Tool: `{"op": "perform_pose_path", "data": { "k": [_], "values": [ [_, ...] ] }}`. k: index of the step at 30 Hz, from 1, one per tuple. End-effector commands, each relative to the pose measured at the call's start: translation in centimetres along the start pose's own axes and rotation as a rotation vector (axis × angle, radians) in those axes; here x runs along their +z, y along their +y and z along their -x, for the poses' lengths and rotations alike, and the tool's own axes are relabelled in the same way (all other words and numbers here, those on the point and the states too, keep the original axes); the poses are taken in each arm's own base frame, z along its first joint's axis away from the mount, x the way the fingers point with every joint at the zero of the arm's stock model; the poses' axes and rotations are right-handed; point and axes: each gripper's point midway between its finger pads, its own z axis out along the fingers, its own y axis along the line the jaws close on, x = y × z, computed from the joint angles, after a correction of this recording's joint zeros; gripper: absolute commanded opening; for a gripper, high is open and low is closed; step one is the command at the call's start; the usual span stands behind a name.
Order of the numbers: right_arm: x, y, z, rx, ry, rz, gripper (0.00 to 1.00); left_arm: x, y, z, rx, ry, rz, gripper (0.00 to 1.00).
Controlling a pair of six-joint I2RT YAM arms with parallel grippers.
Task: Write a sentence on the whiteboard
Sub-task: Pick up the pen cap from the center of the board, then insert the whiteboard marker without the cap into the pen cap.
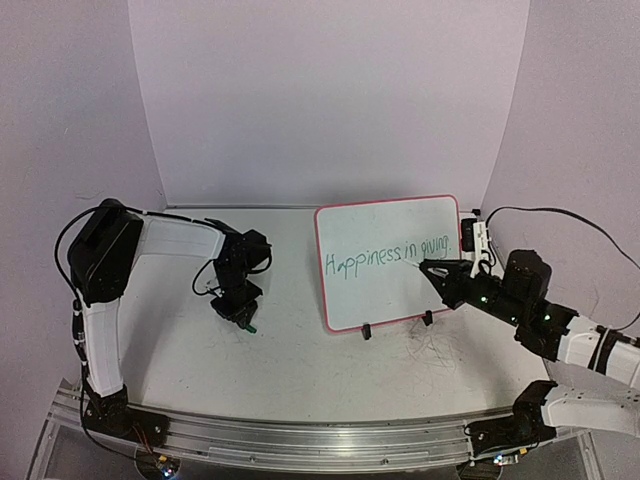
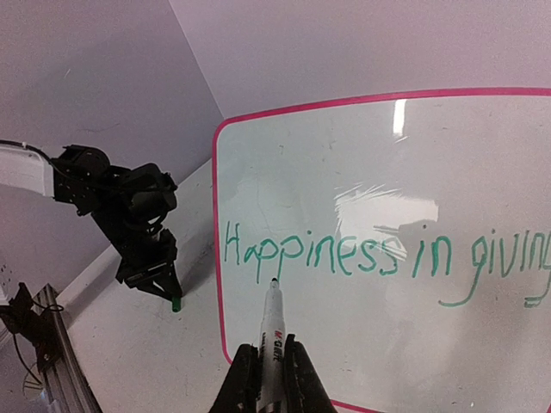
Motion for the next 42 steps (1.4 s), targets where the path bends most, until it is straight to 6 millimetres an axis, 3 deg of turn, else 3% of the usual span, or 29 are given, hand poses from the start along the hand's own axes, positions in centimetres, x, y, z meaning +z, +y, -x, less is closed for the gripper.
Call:
{"op": "perform_pose_path", "data": {
  "k": [1,5,12,16,18,28,33,42],
  "values": [
    [1.3,3.8,1.7,-0.013,-0.037,0.09,0.0,2.2,3.5,-1.0,-0.085,0.064,0.093,0.0],
    [3.4,8.8,0.4,-0.003,-0.004,0.223,0.0,-0.6,3.3,-1.2,-0.169,0.065,-0.021,0.0],
    [9.0,17.2,-4.0,0.032,0.085,0.408,0.0,-6.6,2.5,-1.3,-0.325,0.082,-0.236,0.0],
    [12.3,20.1,-5.9,0.068,0.11,0.435,0.0,-9.7,2.2,-0.7,-0.395,0.065,-0.376,0.0],
    [13.5,21.2,-6.5,0.066,0.108,0.423,0.0,-10.3,2.6,-0.8,-0.417,0.081,-0.423,0.0],
    [18.5,21.9,-10.7,0.116,0.17,0.352,0.0,-10.1,3.9,-1.3,-0.387,0.11,-0.444,0.0],
    [18.5,21.1,-11.7,0.127,0.187,0.317,0.0,-10.1,4.5,-1.2,-0.391,0.108,-0.459,0.0],
    [19.2,21.6,-13.0,0.135,0.218,0.345,0.0,-10.1,4.3,-1.5,-0.384,0.126,-0.477,0.0]
  ]
}}
